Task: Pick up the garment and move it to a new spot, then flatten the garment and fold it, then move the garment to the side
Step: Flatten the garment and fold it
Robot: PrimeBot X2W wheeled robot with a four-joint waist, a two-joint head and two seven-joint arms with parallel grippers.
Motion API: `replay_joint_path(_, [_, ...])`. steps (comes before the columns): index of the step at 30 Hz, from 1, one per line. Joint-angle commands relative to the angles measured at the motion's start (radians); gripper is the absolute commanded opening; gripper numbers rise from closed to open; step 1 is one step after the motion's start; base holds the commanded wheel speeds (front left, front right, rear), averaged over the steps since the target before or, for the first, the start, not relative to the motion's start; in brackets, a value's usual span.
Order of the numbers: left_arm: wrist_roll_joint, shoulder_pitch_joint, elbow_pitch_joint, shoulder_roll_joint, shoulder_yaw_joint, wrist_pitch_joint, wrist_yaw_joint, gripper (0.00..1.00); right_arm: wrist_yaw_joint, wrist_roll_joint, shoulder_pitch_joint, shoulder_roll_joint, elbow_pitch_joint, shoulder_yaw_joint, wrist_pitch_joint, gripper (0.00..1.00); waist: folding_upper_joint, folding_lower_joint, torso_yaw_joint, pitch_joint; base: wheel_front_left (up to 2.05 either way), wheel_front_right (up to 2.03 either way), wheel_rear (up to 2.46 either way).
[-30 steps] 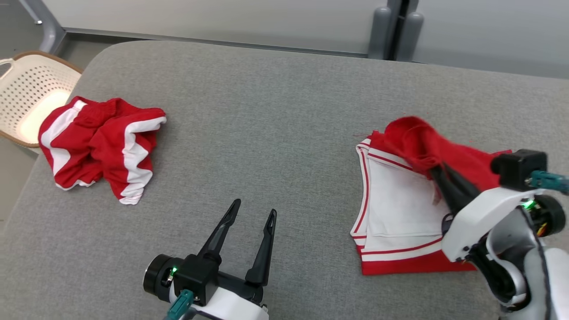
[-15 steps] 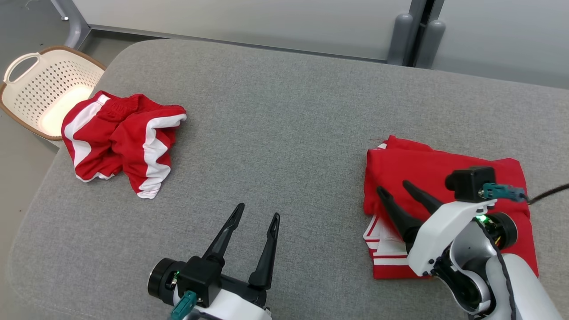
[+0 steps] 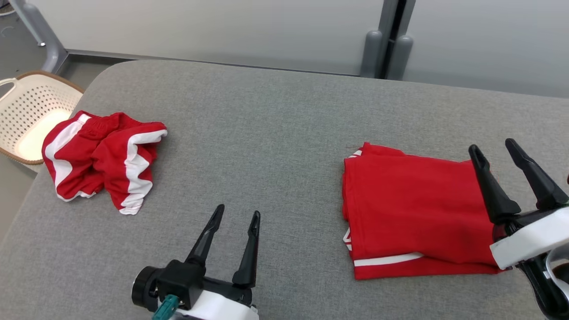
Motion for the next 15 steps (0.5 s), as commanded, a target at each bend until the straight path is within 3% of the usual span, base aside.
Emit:
replay_joint_path(1, [-0.012,0.014,-0.010,0.003,0.016,-0.001,0.010,1.00,0.000,0.003,0.017,-0.011,-0.002,0.004,-0.045,1.00,0.0000,0.0000,-0.021,-0.011,0.00,0.00,0.00])
replay_joint_path(6, [-0.061,0.061,-0.044,0.003,0.100,-0.001,0.023,1.00,-0.001,0.019,0.056,-0.076,0.152,0.143,-0.336,1.00,0.0000,0.0000,-0.091,-0.058,0.00,0.00,0.00])
replay_joint_path(10, [-0.039,0.095,-0.045,0.004,0.161,-0.001,0.011,1.00,0.000,-0.034,0.059,-0.056,0.340,0.199,-0.550,1.00,0.0000,0.0000,-0.131,-0.098,0.00,0.00,0.00])
replay_joint_path(13, [0.005,0.130,-0.069,0.003,0.205,-0.001,-0.001,1.00,0.000,-0.093,0.046,-0.025,0.442,0.190,-0.616,1.00,0.0000,0.0000,-0.156,-0.124,0.00,0.00,0.00])
replay_joint_path(15, [0.042,0.153,-0.088,0.003,0.226,-0.001,-0.013,1.00,0.000,-0.147,0.038,0.010,0.435,0.146,-0.621,1.00,0.0000,0.0000,-0.170,-0.138,0.00,0.00,0.00])
